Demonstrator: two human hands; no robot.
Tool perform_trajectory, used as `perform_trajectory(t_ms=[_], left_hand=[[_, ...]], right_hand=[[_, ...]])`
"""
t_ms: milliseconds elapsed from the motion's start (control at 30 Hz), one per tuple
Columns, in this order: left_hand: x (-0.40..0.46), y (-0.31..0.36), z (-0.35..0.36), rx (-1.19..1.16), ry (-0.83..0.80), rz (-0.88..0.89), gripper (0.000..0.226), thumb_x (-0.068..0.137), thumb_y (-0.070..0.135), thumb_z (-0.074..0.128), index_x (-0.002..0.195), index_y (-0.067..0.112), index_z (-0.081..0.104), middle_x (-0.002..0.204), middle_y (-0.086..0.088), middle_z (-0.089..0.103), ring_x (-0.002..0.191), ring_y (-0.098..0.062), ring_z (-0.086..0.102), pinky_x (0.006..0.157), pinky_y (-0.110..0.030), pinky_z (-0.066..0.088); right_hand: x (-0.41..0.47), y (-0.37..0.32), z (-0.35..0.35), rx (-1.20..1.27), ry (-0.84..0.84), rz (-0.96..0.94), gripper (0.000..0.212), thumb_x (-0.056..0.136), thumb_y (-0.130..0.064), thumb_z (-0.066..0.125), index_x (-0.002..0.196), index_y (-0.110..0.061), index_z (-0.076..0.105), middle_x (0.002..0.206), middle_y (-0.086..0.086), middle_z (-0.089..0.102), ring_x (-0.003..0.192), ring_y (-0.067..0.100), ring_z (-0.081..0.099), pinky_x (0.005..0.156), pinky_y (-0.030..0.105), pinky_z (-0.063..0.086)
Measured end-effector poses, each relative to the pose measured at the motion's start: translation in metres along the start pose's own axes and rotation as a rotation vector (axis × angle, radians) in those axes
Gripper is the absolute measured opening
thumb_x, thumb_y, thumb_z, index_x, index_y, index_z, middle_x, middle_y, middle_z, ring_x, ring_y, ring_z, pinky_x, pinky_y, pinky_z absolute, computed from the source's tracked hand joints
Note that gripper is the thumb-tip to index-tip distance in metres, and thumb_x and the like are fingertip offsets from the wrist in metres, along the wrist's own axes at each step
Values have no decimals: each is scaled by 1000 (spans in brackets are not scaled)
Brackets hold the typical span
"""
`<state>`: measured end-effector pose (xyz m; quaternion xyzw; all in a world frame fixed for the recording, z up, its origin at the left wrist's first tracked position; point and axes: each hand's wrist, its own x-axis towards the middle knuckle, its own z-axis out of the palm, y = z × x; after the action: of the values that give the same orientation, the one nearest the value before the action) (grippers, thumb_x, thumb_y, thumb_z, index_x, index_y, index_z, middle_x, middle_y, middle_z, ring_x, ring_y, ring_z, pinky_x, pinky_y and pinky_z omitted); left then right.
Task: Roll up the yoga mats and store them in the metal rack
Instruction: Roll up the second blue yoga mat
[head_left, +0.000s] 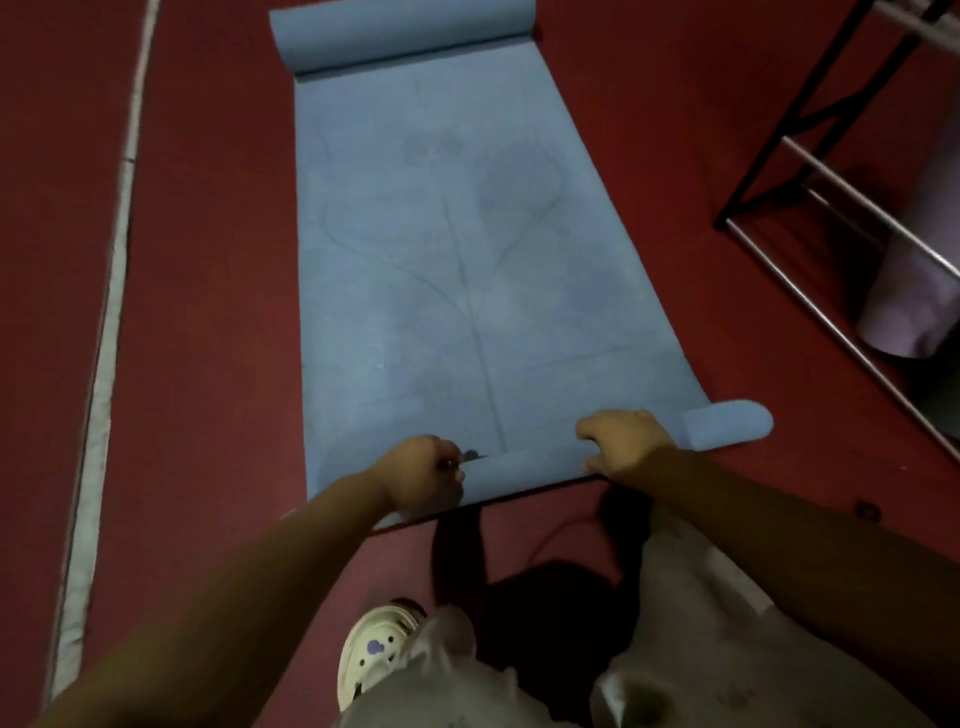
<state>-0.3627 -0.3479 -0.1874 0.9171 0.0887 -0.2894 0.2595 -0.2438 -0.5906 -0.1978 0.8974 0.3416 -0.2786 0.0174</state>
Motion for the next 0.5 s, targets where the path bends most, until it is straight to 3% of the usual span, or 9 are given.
perform_trajectory(t_ms=[167, 367, 500], left_hand=[[-43, 30, -44, 87, 163, 108, 27, 89, 23, 63, 112, 10, 67, 112, -11, 63, 105, -27, 58, 88, -28, 41], [-145, 70, -78, 103, 499, 93, 12, 86, 15, 63, 97, 12, 68, 99, -10, 59, 94, -29, 59, 81, -32, 43], [-209, 104, -111, 139, 690, 78, 13, 86, 15, 65, 99, 13, 69, 98, -8, 59, 95, -28, 58, 81, -31, 41]], right_hand=[[-42, -3, -43, 230, 199, 41, 28, 83, -38, 67, 108, -25, 64, 113, -4, 64, 109, 19, 57, 93, 31, 40], [-107, -32, -128, 152, 412, -110, 20, 85, -38, 65, 101, -25, 66, 107, -2, 66, 103, 20, 59, 84, 29, 42], [-163, -56, -168, 118, 623, -158, 20, 86, -37, 65, 97, -20, 66, 104, 1, 64, 101, 23, 58, 82, 32, 41]])
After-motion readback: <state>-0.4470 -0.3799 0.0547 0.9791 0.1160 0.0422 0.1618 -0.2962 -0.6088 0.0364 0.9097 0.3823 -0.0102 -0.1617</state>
